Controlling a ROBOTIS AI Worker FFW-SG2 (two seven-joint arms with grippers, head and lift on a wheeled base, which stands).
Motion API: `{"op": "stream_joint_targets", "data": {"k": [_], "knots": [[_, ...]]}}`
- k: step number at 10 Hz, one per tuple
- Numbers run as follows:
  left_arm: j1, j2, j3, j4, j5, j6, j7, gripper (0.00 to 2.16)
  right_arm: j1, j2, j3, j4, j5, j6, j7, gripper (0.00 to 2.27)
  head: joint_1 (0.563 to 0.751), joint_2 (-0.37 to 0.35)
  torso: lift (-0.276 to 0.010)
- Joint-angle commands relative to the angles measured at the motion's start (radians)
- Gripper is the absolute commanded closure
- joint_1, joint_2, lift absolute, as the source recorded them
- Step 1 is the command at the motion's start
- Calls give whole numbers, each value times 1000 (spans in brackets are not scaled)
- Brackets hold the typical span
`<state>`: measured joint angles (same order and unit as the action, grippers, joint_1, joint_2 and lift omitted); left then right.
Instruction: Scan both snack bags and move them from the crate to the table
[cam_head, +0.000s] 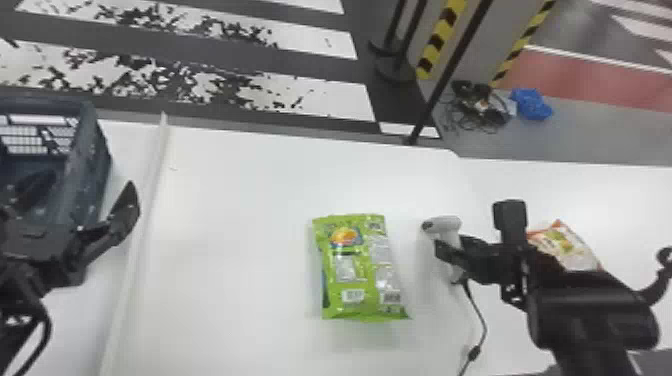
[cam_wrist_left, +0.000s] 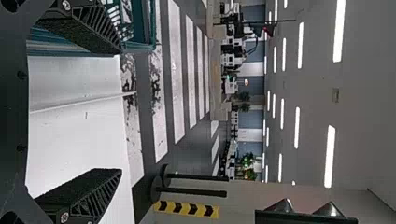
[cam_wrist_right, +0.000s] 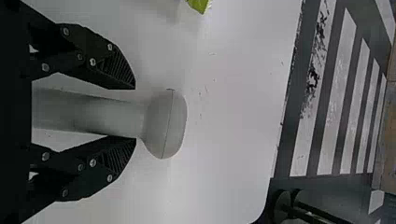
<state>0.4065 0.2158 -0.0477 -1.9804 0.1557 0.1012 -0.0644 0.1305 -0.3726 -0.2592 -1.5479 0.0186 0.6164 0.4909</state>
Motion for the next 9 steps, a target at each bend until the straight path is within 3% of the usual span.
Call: {"op": "stream_joint_targets", "data": {"k": [1,4,9], "knots": [[0,-3,0,5,1,-7,0,87,-2,3,-3,-3,3,-3,-9,2253,695,-277,-88],[2,-4,3,6,1,-16,0,87,64,15,-31,-109,1,-3,-17,2256,695,-280,-88],[11,-9,12,5,1,-22,0,87,325,115,-144,-656,-5,469,-12,2256,695,-280,-88]]}}
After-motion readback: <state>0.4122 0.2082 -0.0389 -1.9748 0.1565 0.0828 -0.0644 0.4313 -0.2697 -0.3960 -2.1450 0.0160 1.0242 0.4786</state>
